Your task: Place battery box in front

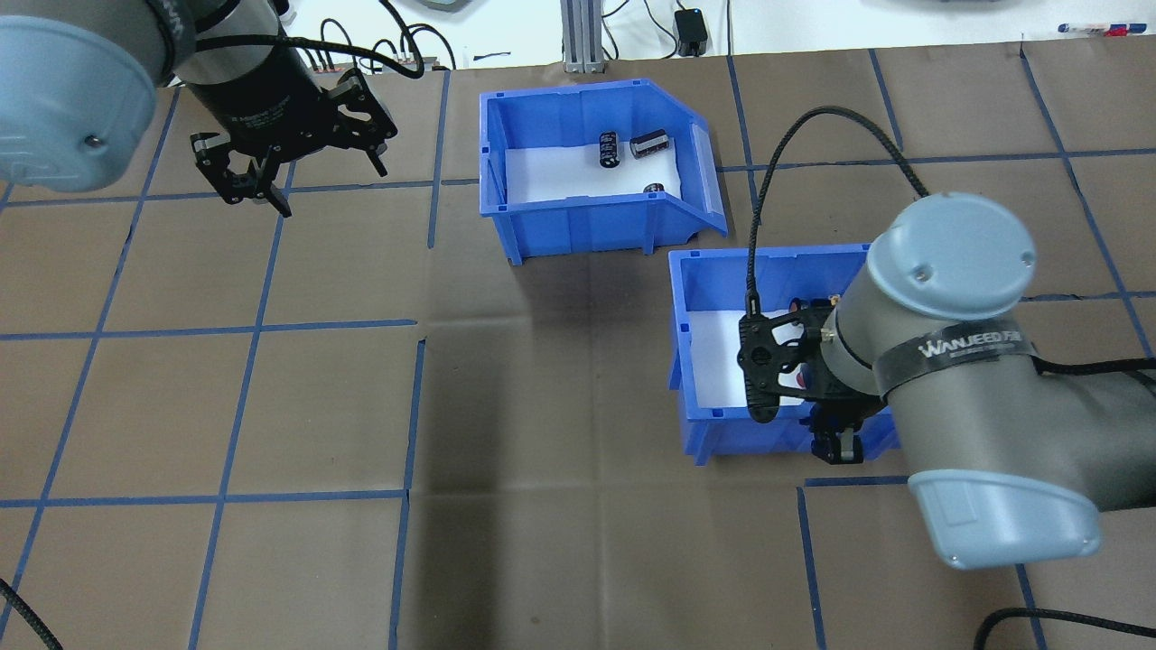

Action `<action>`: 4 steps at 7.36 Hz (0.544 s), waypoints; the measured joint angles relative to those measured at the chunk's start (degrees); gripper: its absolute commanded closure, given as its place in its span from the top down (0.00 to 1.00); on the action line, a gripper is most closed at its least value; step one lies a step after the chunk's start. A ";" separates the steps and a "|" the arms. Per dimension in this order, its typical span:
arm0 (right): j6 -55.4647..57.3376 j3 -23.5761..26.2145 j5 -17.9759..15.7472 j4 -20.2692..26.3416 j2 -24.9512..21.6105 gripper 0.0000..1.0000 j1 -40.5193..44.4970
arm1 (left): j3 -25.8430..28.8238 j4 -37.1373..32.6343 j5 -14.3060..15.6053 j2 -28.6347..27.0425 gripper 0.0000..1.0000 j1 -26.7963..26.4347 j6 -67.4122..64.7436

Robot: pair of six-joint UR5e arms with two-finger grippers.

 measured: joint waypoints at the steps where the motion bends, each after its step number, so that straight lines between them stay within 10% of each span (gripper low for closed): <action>1: 3.97 0.00 -0.02 -0.56 0.45 0.00 4.42 | 0.00 -0.27 0.53 0.35 0.99 0.10 9.54; 4: 13.50 -0.05 -2.17 -8.74 5.56 0.00 16.35 | -0.08 -0.50 0.33 1.16 1.00 0.11 18.65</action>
